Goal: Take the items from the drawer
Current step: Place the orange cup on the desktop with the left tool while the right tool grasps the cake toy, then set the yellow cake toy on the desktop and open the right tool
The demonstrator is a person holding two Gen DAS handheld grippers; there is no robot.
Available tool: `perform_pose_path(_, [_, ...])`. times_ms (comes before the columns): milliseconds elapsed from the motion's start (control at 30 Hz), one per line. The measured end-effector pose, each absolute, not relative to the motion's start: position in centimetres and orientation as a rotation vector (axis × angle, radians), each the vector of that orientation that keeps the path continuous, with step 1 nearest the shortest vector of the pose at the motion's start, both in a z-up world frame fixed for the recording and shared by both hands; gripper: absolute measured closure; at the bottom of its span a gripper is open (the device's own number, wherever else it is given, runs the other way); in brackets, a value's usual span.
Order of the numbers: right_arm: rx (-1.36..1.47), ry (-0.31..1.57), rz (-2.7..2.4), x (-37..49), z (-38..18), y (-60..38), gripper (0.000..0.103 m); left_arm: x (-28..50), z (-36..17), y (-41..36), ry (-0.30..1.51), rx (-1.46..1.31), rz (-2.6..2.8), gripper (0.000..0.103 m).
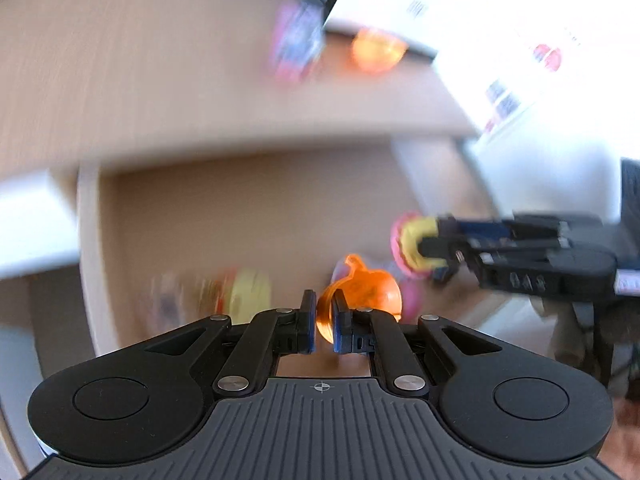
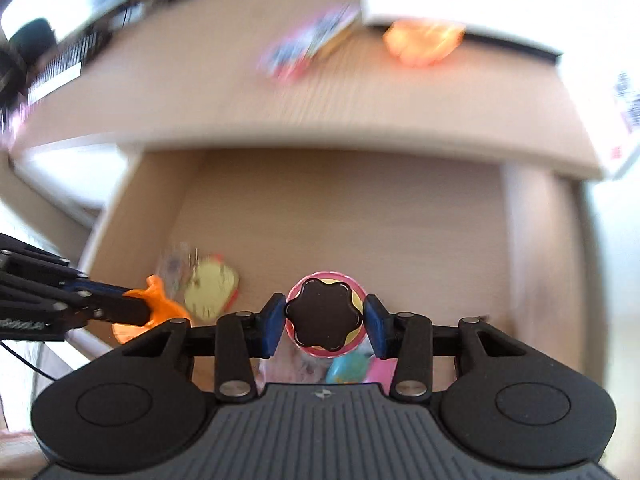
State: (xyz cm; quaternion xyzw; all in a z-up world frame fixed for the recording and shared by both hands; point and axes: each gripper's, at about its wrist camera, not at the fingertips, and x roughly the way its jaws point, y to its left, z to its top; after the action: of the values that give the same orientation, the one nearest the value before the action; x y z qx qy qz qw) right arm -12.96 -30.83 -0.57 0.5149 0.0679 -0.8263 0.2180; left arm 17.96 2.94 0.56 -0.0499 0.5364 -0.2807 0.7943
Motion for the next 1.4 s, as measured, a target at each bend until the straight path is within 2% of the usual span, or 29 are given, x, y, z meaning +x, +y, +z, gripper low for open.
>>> perform_pose_path(233, [1.253, 0.159, -2.51, -13.9, 4.6, -27.5, 0.061, 25.5, 5.1, -2.3, 0.922, -0.124, -0.585, 0.094])
perform_pose_path(533, [1.258, 0.138, -2.59, -14.7, 5.2, -25.2, 0.061, 29.6, 1.7, -8.3, 0.87, 0.017, -0.496, 0.092])
perform_pose_path(600, [1.256, 0.14, -2.607, -14.9, 5.1, -25.0, 0.061, 29.6, 1.2, -8.7, 0.836, 0.073, -0.467, 0.089])
perform_pose_path(733, [1.267, 0.121, -2.627, -15.5, 4.8, -24.5, 0.061, 29.6, 0.9, -7.9, 0.799, 0.074, -0.465, 0.087])
perform_pose_path(900, [1.252, 0.098, -2.635, -16.6, 4.3, -24.9, 0.061, 28.9, 3.6, -4.6, 0.727, -0.055, -0.413, 0.087])
perform_pose_path(1100, [1.191, 0.1, -2.658, -18.9, 4.0, -26.3, 0.061, 24.9, 4.4, 0.7, 0.705, -0.083, -0.347, 0.087])
perform_pose_path(1400, [1.145, 0.118, -2.763, -26.1, 2.9, -27.5, 0.061, 19.2, 1.1, 4.8, 0.937, -0.012, -0.387, 0.087])
